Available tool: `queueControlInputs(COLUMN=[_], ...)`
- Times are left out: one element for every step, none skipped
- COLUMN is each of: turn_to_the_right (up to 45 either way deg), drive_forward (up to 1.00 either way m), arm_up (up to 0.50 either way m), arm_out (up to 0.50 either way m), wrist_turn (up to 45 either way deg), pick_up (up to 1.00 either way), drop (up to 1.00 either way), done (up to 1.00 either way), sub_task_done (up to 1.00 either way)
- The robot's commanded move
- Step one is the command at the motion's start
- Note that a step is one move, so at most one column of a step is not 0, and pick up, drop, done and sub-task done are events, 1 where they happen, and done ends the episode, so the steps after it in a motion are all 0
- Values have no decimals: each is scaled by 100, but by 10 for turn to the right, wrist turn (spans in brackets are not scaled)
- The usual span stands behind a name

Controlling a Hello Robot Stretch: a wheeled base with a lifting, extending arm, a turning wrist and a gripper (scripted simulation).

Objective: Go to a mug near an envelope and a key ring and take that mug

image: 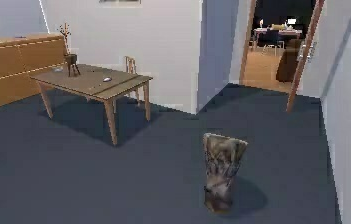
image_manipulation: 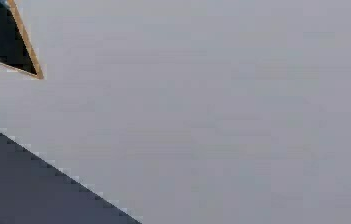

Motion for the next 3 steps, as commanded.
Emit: queueControlInputs(turn_to_the_right=[-270, 0, 330], drive_forward=[0, 85, 0], arm_up=[0, 0, 0], arm_out=[0, 0, 0], wrist_turn=[0, 0, 0], pick_up=[0, 0, 0], drop=[0, 0, 0], done=[0, 0, 0], sub_task_done=[0, 0, 0])
